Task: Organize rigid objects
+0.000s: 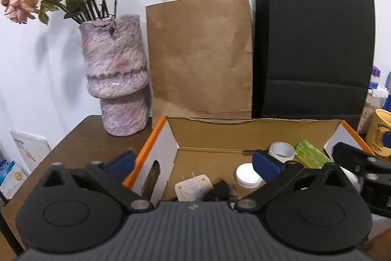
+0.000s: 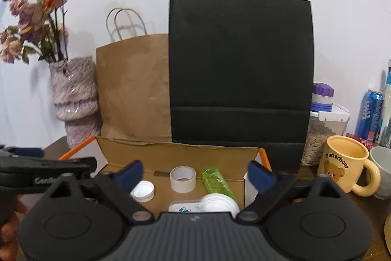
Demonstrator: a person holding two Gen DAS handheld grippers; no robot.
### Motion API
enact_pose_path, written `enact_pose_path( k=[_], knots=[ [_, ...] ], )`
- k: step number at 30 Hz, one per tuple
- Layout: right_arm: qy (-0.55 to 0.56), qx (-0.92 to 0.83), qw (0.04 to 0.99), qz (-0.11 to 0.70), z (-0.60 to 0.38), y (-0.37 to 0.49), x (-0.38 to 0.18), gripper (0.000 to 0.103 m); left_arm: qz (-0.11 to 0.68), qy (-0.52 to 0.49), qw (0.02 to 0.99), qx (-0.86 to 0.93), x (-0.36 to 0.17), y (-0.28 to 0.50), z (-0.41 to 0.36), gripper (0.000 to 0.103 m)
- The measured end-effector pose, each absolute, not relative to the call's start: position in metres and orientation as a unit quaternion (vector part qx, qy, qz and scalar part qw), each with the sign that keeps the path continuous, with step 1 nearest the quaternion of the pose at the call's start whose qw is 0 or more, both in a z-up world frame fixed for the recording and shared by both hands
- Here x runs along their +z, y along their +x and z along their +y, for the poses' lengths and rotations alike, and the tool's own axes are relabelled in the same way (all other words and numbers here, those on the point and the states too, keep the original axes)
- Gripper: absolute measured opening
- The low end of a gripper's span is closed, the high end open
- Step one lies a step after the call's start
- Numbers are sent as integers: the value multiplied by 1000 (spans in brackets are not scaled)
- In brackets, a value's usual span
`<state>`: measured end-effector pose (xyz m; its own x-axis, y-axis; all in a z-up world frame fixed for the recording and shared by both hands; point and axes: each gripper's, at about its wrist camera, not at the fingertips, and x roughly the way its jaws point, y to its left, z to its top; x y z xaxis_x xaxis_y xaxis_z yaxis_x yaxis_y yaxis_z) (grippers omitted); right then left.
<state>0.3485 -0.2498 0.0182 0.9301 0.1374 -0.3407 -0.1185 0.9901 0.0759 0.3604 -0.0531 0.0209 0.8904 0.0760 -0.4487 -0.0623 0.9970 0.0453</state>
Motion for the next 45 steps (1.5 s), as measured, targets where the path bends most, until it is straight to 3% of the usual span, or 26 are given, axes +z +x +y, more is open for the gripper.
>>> enact_pose_path(
  k=[24, 45],
  knots=[
    [28, 79, 981, 172, -250, 338, 25, 103, 236, 11, 971, 39, 24, 355, -52, 103],
    [33, 96, 987, 122, -258, 230, 54, 103, 201, 9, 979, 15, 55, 254, -41, 103]
  ],
)
